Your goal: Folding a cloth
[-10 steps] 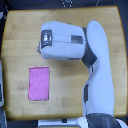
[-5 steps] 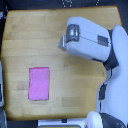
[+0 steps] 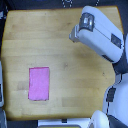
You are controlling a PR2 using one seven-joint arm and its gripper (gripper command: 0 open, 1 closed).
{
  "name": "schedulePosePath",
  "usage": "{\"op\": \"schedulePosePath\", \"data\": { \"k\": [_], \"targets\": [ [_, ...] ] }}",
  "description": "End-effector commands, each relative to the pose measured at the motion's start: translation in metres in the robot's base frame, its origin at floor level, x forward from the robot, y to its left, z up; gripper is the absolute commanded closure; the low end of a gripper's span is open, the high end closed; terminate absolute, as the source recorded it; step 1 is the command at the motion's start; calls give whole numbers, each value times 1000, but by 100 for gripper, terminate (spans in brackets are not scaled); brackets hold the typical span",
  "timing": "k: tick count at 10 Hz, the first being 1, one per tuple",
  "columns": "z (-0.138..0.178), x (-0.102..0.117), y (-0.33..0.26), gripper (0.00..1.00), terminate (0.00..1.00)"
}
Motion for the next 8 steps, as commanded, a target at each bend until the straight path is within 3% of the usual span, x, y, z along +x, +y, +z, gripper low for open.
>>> {"op": "schedulePosePath", "data": {
  "k": [1,3,5,7,8],
  "targets": [
    [19,39,-35,0,0],
    [21,38,-49,0,0],
    [7,14,-40,0,0],
    [-59,-49,2,0,0],
    [-108,-85,17,0,0]
  ]
}}
